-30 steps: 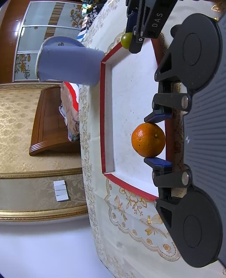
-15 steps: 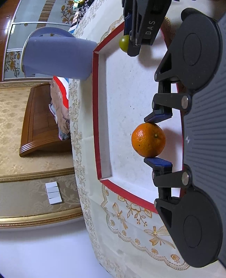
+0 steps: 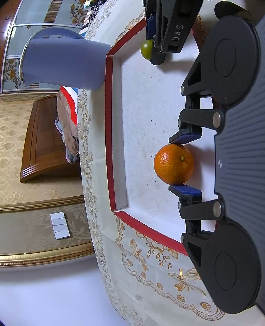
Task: Organize fruits
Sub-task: 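Lower both fruits into the tray and open both grippers, then lift both open grippers away from the tray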
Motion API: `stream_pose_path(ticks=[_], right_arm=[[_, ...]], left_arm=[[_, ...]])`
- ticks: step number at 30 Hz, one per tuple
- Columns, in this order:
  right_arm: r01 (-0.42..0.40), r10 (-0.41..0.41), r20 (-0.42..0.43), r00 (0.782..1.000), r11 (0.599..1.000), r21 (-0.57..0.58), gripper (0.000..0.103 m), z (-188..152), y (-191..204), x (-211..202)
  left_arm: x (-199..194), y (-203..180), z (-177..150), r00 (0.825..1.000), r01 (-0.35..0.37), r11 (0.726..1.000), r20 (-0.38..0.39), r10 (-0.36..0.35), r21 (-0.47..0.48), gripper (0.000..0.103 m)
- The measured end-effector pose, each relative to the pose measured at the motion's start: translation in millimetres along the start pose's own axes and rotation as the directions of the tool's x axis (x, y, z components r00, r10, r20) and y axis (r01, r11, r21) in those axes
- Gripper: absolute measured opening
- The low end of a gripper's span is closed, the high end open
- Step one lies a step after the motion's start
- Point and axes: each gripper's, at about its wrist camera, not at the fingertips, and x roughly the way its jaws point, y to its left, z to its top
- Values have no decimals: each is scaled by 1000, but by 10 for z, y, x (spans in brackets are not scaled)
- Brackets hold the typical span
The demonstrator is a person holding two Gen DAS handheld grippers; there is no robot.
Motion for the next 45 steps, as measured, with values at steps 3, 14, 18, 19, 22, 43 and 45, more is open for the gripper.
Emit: stream_pose_path(ticks=[3,14,18,19,22,43,45], right_arm=[[6,-6,4,1000,1000,-5,32,-7,11,-3],[16,-16,23,1000,1000,-12,32,-44,30,-29],[17,-17,29,999,1000,-12,36,-57,31,-43],[17,-16,27,999,1000,-4,39,-60,24,-43],[8,-9,29,1000,1000,8,41,-65,1,-54],[-24,3,172,985,993,119,85,-235,-249,-477],[-34,12,169,985,991,128,85,-255,-275,-501]], left_arm=[[3,1,-7,1000,0,1000,1,0,-2,42],[-30,-8,-30,1000,-4,1000,6,4,-8,42],[-47,1,-41,1000,-6,1000,11,6,-2,43],[-55,1,-45,1000,-6,1000,13,6,-5,43],[-89,37,-49,1000,-10,1000,28,10,-23,45],[-636,251,-277,992,12,994,125,2,-113,55],[-761,313,-337,990,12,992,144,6,-127,55]])
